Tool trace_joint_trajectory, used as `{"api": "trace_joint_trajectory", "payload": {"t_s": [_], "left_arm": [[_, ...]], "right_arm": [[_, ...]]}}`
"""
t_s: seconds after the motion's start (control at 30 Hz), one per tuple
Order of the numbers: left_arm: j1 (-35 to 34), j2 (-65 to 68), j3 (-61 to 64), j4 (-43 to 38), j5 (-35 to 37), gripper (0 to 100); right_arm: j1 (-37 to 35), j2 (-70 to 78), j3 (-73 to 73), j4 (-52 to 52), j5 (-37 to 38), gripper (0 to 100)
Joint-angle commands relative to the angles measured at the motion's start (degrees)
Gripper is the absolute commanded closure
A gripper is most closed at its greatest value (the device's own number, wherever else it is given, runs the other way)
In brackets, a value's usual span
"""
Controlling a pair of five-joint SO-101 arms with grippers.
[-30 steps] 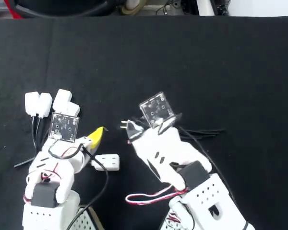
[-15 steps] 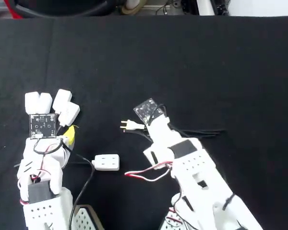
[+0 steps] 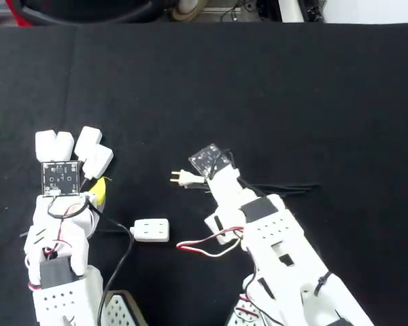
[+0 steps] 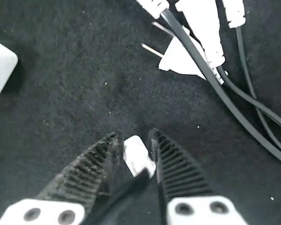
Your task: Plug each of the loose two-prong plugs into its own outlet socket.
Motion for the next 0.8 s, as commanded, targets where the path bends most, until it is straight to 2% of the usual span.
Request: {"api": "trace_joint_trajectory", "payload": {"t_s": [0.0, 0.2, 0.77], "left_arm": [[-0.3, -0.4, -0.1, -1.1, -0.4, 72], [-0.3, -0.4, -0.1, -1.2, -0.4, 72], [-0.6, -0.4, -0.1, -1.1, -0.4, 72]], "right_arm": [[1.0, 0.0, -1.5, 1.0, 2.5, 89.9], [1.0, 0.1, -6.6, 6.1, 2.6, 90.0], [1.0, 0.3, -8.7, 5.9, 5.0, 89.8]]}}
